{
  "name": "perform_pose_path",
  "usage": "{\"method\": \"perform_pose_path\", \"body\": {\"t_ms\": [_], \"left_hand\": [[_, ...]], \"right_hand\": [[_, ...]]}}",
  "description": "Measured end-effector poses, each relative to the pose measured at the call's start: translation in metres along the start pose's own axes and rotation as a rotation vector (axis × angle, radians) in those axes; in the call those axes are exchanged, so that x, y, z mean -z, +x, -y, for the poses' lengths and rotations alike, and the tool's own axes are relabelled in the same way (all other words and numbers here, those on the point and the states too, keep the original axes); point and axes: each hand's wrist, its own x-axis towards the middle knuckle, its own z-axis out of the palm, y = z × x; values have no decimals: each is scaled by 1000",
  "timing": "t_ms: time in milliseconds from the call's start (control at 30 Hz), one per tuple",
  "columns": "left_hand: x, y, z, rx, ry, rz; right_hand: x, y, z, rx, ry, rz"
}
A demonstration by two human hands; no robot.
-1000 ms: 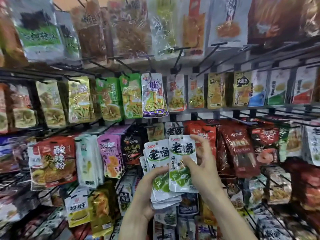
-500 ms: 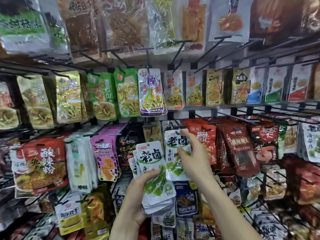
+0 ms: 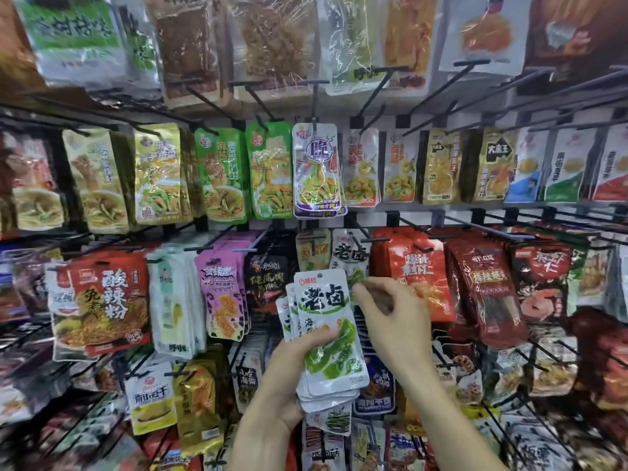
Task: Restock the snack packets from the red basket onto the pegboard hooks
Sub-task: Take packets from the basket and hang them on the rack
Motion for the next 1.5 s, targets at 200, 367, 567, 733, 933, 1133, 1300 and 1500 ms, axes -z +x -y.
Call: {"method": "perform_pose_path", "body": {"t_ms": [200, 367, 567, 733, 933, 1133, 1300, 1500], "left_hand": [[-11, 0, 3, 28, 15, 95], [-11, -5, -2, 79, -124, 63], [-5, -9, -5, 58, -129, 21], [-1, -17, -8, 38, -106, 11], [3, -25, -10, 20, -81, -23], [5, -26, -9, 8, -58, -36], [7, -25, -9, 29, -56, -75], [10, -22, -7, 12, -66, -42]], "right_hand": [[5, -11, -3, -191, 255, 109], [9, -8, -14, -176, 354, 52], [13, -5, 0, -32, 355, -32], [12, -6, -3, 34, 293, -31], [15, -2, -2, 55, 269, -73], [14, 8, 5, -8, 108, -38], [-9, 44, 5, -35, -73, -17], [-25, 64, -6, -89, -240, 159]]}}
